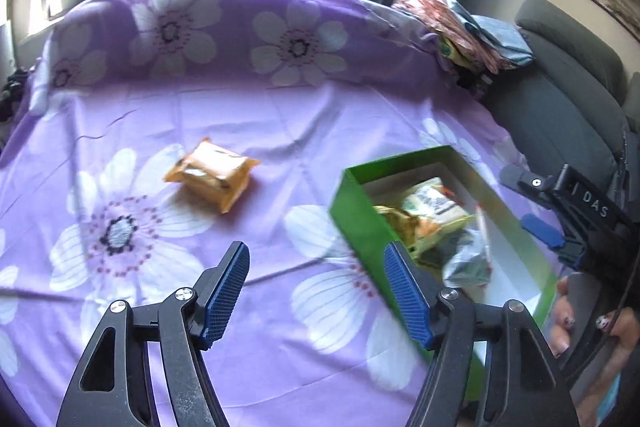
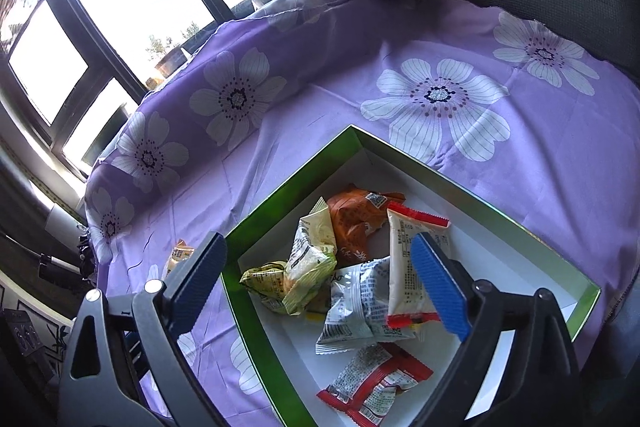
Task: Organize snacks
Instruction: 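Move the open right tool over the orange cake pack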
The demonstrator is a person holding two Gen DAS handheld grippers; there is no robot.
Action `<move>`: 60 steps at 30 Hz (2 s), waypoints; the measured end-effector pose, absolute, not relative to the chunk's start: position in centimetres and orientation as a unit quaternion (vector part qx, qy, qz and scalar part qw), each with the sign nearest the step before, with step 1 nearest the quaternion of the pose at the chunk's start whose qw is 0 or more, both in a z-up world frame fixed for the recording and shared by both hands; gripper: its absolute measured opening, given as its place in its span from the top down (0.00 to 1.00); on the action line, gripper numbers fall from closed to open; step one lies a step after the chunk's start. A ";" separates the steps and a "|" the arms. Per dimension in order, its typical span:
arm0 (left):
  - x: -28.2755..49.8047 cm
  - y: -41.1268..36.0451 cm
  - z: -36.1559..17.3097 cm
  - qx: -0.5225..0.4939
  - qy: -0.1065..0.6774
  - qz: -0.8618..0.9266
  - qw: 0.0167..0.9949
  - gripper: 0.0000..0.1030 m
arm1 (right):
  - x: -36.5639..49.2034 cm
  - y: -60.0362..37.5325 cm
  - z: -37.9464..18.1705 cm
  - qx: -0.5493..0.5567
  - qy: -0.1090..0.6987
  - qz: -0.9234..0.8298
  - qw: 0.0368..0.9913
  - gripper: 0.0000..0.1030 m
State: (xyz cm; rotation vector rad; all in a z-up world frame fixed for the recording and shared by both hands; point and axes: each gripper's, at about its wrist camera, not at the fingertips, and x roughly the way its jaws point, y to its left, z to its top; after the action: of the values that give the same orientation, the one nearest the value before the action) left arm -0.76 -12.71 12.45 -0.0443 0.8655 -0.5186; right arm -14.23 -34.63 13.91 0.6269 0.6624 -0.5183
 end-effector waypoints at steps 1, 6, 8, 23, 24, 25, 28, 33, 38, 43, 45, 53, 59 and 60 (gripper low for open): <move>-0.6 -11.5 12.1 -0.027 0.416 -0.233 0.879 0.31 | -14.0 -34.1 13.9 0.292 0.319 -0.244 0.868 0.08; 0.4 -5.9 9.9 -0.064 0.426 -0.167 0.887 0.29 | -12.3 -31.3 14.2 0.247 0.335 -0.222 0.882 0.07; 0.6 -4.2 9.1 -0.060 0.419 -0.132 0.896 0.29 | -11.5 -30.2 14.1 0.224 0.340 -0.220 0.886 0.07; 3.0 2.7 6.9 -0.113 0.463 -0.040 0.878 0.29 | -0.7 -18.9 10.6 0.023 0.456 -0.058 0.888 0.06; 3.1 3.0 6.9 -0.117 0.464 -0.037 0.877 0.29 | 0.6 -18.2 10.0 0.005 0.470 -0.043 0.881 0.06; 3.2 3.2 6.8 -0.120 0.465 -0.034 0.877 0.29 | 2.0 -17.6 9.4 -0.011 0.483 -0.033 0.875 0.06; 3.4 3.7 6.6 -0.132 0.472 -0.035 0.871 0.29 | 6.1 -16.5 7.4 -0.046 0.519 -0.002 0.854 0.06; 3.8 4.1 6.3 -0.142 0.486 -0.040 0.861 0.29 | 11.9 -16.9 4.8 -0.076 0.544 -0.001 0.836 0.06; 4.0 4.2 6.2 -0.146 0.492 -0.046 0.857 0.29 | 14.6 -16.3 2.6 -0.115 0.575 0.023 0.810 0.09; 4.1 3.9 6.1 -0.144 0.496 -0.051 0.855 0.29 | 14.2 -16.2 1.7 -0.110 0.577 0.027 0.809 0.44; 4.0 3.8 6.0 -0.143 0.498 -0.051 0.854 0.29 | 13.6 -16.4 2.0 -0.096 0.572 0.020 0.815 0.46; 4.0 3.8 5.5 -0.141 0.510 -0.044 0.848 0.29 | 5.8 -15.4 5.4 0.020 0.560 0.026 0.828 0.47; 4.0 3.8 5.1 -0.141 0.516 -0.032 0.844 0.29 | -0.3 -14.5 4.7 0.080 0.563 0.002 0.822 0.47; 3.9 3.7 5.0 -0.140 0.518 -0.031 0.843 0.29 | -0.8 -14.4 4.3 0.082 0.568 -0.004 0.819 0.47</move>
State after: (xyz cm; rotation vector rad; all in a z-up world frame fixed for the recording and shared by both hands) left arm 3.92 3.73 5.03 -0.2965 1.0926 -0.0658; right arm -0.83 -14.42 4.31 0.1745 1.2097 -0.0088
